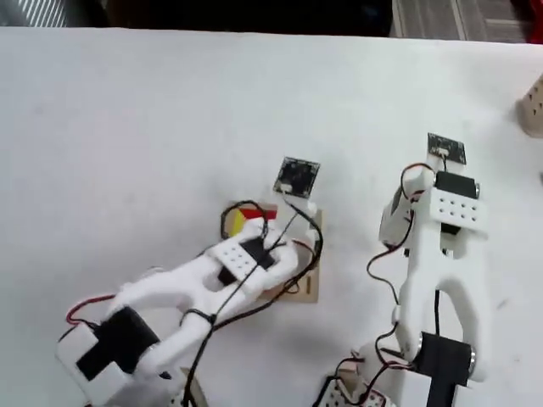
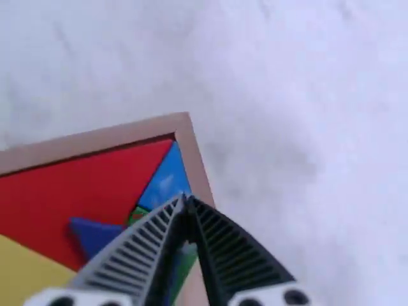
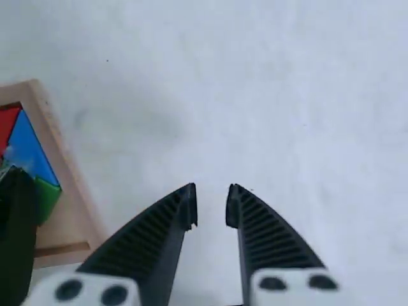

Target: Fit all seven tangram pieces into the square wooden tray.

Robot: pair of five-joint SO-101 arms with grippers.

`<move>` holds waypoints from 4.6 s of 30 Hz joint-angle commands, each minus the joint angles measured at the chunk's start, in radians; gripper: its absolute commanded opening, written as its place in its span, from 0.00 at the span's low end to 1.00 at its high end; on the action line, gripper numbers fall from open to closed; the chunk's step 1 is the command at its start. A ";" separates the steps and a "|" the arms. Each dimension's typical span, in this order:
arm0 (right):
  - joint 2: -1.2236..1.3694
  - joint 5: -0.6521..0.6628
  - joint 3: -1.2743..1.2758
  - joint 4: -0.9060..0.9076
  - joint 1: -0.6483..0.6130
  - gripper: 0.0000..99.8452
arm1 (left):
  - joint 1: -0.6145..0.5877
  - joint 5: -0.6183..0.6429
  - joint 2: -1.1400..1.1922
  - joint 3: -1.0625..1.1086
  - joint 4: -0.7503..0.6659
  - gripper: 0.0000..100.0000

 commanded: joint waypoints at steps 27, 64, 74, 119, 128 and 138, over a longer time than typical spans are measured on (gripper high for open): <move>-0.027 0.011 0.014 -0.033 0.007 0.08 | -0.110 0.038 -0.039 -0.020 -0.118 0.02; -0.025 0.011 0.015 -0.059 0.008 0.08 | 0.088 -0.069 -0.076 -0.144 0.351 0.02; -0.025 0.011 0.023 -0.059 0.008 0.08 | -0.136 -0.068 -0.380 -0.003 0.345 0.02; -0.025 0.040 0.031 -0.061 0.008 0.08 | 0.274 -0.224 -0.828 0.299 0.562 0.02; -0.025 0.031 0.051 -0.107 0.007 0.08 | 0.383 -0.226 -0.717 0.221 0.798 0.02; -0.025 0.031 0.051 -0.108 0.007 0.08 | 0.437 -0.117 -0.263 0.069 0.588 0.02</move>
